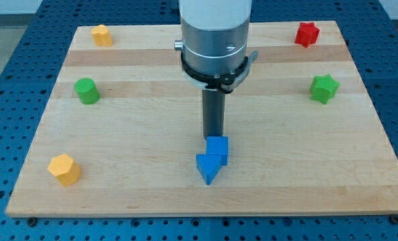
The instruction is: Move the blue cube to the right of the blue triangle
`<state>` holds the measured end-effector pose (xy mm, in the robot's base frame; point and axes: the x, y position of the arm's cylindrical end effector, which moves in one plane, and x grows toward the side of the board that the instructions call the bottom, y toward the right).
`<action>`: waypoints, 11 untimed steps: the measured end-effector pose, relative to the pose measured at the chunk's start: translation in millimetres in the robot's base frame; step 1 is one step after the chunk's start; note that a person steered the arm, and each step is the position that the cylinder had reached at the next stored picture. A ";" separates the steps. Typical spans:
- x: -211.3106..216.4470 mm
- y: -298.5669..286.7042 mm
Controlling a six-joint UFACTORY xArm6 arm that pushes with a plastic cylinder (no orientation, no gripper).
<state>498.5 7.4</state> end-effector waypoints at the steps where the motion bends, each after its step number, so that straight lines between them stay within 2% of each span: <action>1: -2.4 -15.9; 3: 8.5 -54.3; 5: 13.8 -47.3; 11: 43.1 66.4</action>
